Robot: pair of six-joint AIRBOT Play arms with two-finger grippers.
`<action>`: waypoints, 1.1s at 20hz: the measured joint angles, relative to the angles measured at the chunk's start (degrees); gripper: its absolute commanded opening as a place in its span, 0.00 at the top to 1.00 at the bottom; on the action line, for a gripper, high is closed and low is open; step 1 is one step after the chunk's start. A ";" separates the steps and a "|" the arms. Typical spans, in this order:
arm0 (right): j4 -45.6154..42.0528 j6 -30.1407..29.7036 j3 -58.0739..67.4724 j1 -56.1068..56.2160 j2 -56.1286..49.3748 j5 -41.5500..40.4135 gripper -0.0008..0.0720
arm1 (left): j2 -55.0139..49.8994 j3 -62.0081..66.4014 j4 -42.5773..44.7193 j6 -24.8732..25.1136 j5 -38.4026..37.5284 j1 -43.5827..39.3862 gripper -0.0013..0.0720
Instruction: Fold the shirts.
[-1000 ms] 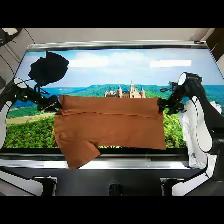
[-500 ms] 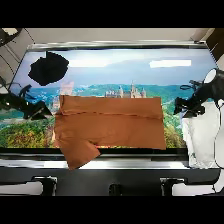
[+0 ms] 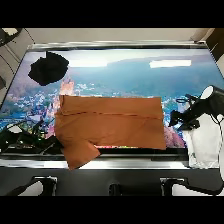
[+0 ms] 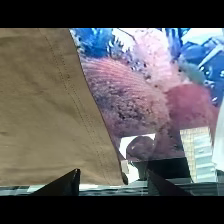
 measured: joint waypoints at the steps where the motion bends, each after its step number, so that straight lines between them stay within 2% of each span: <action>1: 0.13 -0.17 -0.31 0.00 0.11 0.00 0.30 | 0.35 -0.94 -1.05 0.20 0.48 0.00 0.39; 3: 0.26 -0.42 -1.07 0.00 0.39 -0.15 0.30 | 0.66 -2.34 -1.97 0.46 1.46 -0.04 0.56; 4: 0.31 -0.44 -1.70 0.00 0.66 -0.28 0.30 | 0.79 -2.86 -2.16 0.48 2.08 -0.04 0.59; 5: 0.35 -0.61 -2.86 0.00 1.18 -0.52 0.26 | 0.87 -3.32 -2.56 0.48 2.69 -0.04 0.76; 6: 0.42 -0.68 -4.57 0.00 1.97 -0.61 0.20 | 0.87 -3.78 -2.54 0.50 3.61 -0.11 0.89; 7: 0.59 -0.85 -6.49 0.00 2.93 -1.11 0.19 | 0.92 -4.09 -2.43 0.50 4.13 -0.09 0.94; 11: 2.97 -1.05 -15.85 0.02 7.69 -3.91 0.18 | 1.01 -4.59 -3.02 0.87 4.81 -0.09 0.95; 16: 4.85 -1.03 -23.96 -0.04 9.75 -10.03 0.22 | 1.05 -4.76 -3.04 1.07 5.03 -0.09 0.95; 17: 5.18 -1.01 -25.00 -0.04 9.88 -11.28 0.24 | 1.05 -4.79 -3.02 1.09 5.07 -0.09 0.95; 19: 5.64 -0.70 -26.86 -0.02 10.05 -13.27 0.39 | 1.05 -4.79 -2.99 1.18 5.09 -0.09 0.94; 20: 5.81 -0.39 -27.61 -0.04 10.14 -14.12 0.41 | 1.05 -4.79 -2.97 1.22 5.09 -0.09 0.94; 21: 6.10 -0.22 -28.11 -0.15 10.25 -14.53 0.49 | 1.05 -4.81 -2.95 1.25 5.11 -0.09 0.94; 22: 6.19 -0.15 -28.48 -0.13 10.36 -15.17 0.50 | 1.05 -4.81 -2.95 1.27 5.09 -0.09 0.95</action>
